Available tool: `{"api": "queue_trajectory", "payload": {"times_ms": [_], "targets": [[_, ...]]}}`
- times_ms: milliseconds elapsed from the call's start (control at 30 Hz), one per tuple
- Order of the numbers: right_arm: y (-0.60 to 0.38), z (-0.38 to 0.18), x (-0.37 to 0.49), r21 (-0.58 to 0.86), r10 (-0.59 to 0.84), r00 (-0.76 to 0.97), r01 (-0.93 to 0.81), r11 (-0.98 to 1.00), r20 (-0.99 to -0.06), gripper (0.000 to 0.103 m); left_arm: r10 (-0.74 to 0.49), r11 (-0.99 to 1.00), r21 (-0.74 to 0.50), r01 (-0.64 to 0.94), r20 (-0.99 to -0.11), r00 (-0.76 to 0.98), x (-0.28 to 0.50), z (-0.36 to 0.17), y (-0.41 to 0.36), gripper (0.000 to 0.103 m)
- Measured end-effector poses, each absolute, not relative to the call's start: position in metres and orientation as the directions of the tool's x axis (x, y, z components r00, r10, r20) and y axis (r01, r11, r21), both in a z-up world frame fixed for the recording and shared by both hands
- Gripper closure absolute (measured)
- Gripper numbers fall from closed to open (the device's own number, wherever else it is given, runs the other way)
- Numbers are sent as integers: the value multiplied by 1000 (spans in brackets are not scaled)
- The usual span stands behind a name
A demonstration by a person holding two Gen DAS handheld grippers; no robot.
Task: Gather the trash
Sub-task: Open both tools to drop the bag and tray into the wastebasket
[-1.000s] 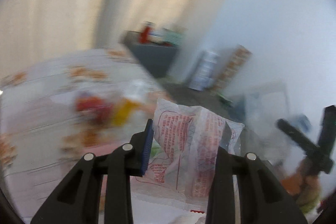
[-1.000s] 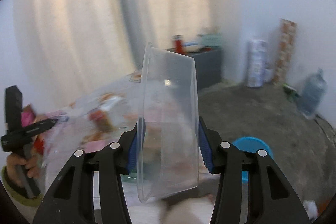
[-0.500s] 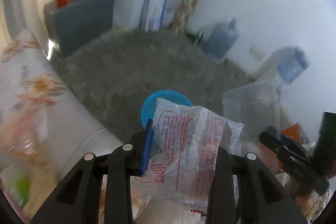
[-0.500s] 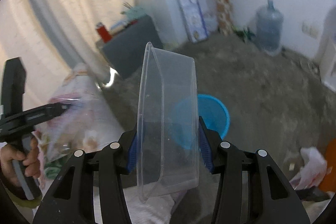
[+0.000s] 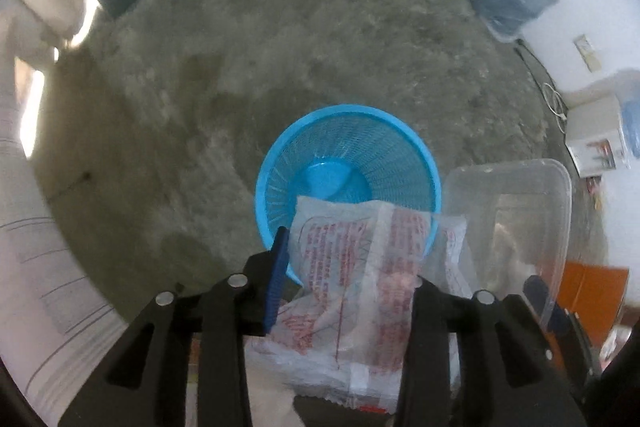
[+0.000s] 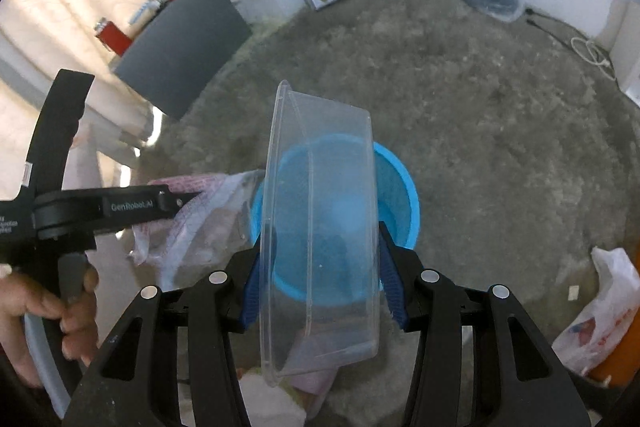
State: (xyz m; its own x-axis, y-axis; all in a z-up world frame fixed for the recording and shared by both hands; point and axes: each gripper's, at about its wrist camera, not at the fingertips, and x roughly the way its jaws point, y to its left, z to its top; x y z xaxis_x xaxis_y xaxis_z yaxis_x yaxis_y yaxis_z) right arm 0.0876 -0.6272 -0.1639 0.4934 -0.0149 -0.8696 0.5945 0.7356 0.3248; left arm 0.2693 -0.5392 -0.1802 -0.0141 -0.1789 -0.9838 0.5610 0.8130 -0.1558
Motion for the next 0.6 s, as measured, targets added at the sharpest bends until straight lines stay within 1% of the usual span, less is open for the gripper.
{"api": "queue_trajectory", "payload": {"times_ms": [33,67,100,133,167,200,267,367,500,600], "targets": [[-629,-166,88,326,-6,487,595,735,-874,54,-161,821,-149,551,-987,-28,274,-188,-543,60],[-632,-172,95,326,1,480,595,735,-877,48,-149,824,-146,547,-988,-38,275,-194,-546,53],[-634,-177,100,318,-3,472,599,735,-882,39,-137,828,-135,544,-990,-37,277,-198,-548,47],[-636,-181,102,310,-10,467,601,737,-884,36,-132,831,-125,542,-991,-27,279,-202,-551,45],[-638,-184,103,304,-15,466,601,739,-885,33,-128,834,-113,540,-992,-10,280,-202,-552,42],[-639,-186,103,297,-21,462,604,739,-886,33,-129,834,-111,541,-992,-3,280,-204,-556,38],[-640,-190,98,301,-23,462,614,730,-887,33,-150,820,-127,558,-989,-5,278,-204,-560,33],[-644,-191,90,316,-22,472,624,715,-881,32,-174,805,-145,575,-985,-5,277,-206,-567,32],[-649,-182,75,332,-30,489,633,699,-872,32,-200,812,-182,554,-979,-27,276,-200,-561,32],[-648,-171,61,349,-39,515,633,691,-857,32,-252,813,-239,530,-966,-50,273,-181,-545,32]]}}
